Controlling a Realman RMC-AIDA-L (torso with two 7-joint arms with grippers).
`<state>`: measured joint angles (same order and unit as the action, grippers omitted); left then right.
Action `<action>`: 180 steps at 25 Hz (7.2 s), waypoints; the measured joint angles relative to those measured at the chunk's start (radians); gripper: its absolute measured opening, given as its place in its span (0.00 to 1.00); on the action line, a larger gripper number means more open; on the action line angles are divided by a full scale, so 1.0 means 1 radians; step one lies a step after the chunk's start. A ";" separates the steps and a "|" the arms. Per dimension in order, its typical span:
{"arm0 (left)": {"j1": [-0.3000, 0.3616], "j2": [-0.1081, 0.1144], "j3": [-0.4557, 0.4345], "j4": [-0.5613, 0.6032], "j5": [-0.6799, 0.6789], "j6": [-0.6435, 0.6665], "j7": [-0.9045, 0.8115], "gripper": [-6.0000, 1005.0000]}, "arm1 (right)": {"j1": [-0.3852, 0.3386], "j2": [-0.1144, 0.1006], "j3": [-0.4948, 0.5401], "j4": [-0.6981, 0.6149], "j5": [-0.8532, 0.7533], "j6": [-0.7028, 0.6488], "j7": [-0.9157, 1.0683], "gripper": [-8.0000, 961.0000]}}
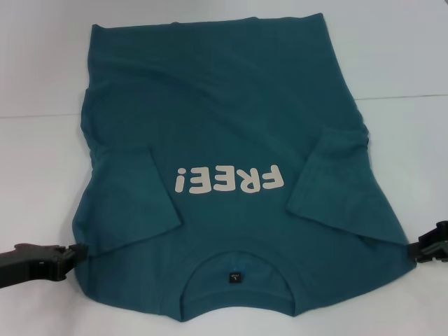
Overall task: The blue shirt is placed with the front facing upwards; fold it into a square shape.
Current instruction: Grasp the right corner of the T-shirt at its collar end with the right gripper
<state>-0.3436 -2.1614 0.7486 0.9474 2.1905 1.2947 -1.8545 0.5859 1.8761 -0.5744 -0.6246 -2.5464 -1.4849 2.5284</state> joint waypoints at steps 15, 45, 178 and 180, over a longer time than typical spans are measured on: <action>-0.001 0.000 0.003 0.003 0.000 0.002 0.000 0.01 | -0.014 -0.038 0.004 -0.023 -0.022 -0.042 -0.005 0.66; -0.009 0.000 0.003 -0.001 0.000 0.002 0.000 0.01 | 0.005 0.000 0.028 -0.012 -0.002 -0.021 -0.018 0.89; -0.032 0.005 0.000 -0.016 0.000 -0.008 0.012 0.01 | -0.025 0.003 0.000 0.001 0.089 -0.024 -0.061 0.89; -0.030 0.005 -0.001 -0.016 0.000 -0.007 0.012 0.01 | -0.024 0.004 -0.003 0.001 0.089 -0.021 -0.061 0.89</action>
<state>-0.3736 -2.1567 0.7475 0.9310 2.1906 1.2881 -1.8423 0.5615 1.8805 -0.5776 -0.6232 -2.4577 -1.5062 2.4676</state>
